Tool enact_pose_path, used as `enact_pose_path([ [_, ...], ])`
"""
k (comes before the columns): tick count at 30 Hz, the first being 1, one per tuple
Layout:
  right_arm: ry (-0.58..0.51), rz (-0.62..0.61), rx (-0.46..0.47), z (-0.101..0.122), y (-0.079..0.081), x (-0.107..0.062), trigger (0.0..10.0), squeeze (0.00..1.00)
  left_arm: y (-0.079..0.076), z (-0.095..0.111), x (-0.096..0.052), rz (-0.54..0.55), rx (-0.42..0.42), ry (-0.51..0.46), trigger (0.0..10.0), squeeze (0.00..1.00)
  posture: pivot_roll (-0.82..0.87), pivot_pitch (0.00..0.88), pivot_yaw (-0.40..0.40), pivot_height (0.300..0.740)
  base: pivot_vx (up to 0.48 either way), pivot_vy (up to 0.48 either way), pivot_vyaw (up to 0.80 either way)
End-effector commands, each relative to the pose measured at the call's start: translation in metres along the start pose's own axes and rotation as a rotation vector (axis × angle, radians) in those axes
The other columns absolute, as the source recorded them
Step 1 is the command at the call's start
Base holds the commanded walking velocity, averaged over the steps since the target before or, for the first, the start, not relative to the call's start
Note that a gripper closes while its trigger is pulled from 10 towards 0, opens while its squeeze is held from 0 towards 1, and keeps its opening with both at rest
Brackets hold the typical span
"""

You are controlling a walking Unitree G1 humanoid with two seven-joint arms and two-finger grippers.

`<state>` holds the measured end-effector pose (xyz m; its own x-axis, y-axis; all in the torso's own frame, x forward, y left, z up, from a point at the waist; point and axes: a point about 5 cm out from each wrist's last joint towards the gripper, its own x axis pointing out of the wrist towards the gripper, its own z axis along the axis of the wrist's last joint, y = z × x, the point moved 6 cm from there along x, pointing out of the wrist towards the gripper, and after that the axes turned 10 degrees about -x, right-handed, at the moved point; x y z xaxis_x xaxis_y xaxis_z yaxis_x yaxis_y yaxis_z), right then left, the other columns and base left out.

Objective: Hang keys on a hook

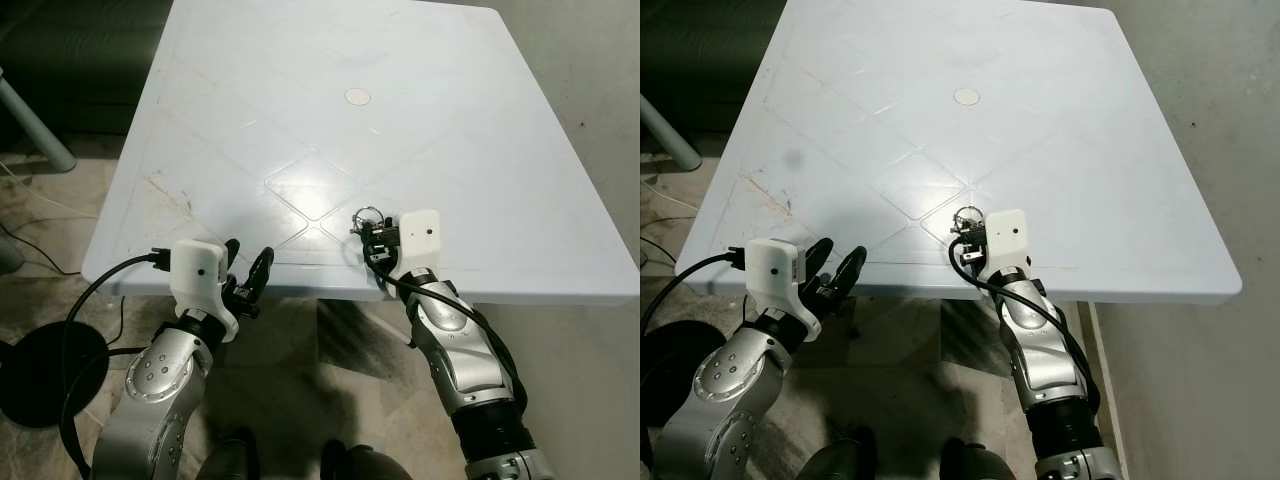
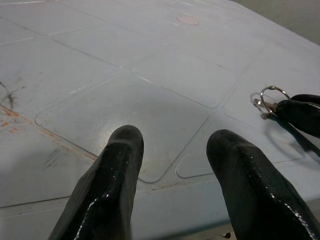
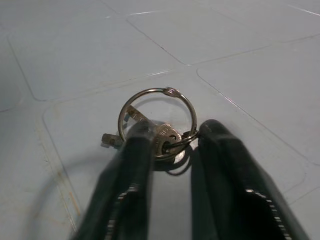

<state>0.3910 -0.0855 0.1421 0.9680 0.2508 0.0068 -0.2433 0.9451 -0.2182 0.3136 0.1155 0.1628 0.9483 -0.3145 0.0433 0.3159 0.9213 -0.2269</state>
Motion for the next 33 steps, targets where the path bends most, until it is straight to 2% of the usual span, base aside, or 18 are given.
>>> enact_pose_path([
  [1,0.031,-0.005,-0.001,-0.01,-0.002,-0.004,0.0,0.0,-0.001,0.002,-0.002,0.002,0.003,-0.005,10.0,0.0,0.15,0.257,-0.103,0.74,0.0,0.0,0.0],
  [18,0.005,-0.007,-0.023,-0.006,-0.005,-0.003,0.0,0.0,0.002,0.006,0.002,0.019,0.016,-0.024,10.0,0.0,0.15,0.242,-0.106,0.74,0.0,0.0,0.0],
  [24,-0.012,-0.017,-0.026,-0.001,-0.009,0.0,0.0,0.0,0.004,0.008,0.007,0.022,0.022,-0.037,10.0,0.0,0.15,0.223,-0.105,0.74,0.0,0.0,0.0],
  [30,-0.079,-0.096,0.045,0.025,-0.033,0.007,0.0,0.0,0.007,0.017,0.022,0.043,0.006,-0.077,10.0,0.0,0.13,0.186,-0.106,0.74,0.0,0.0,0.0],
  [33,-0.125,-0.123,0.038,0.038,-0.045,0.007,0.0,0.0,0.01,0.024,0.031,0.065,-0.021,-0.111,10.0,0.0,0.11,0.164,-0.104,0.74,0.0,0.0,0.0],
])
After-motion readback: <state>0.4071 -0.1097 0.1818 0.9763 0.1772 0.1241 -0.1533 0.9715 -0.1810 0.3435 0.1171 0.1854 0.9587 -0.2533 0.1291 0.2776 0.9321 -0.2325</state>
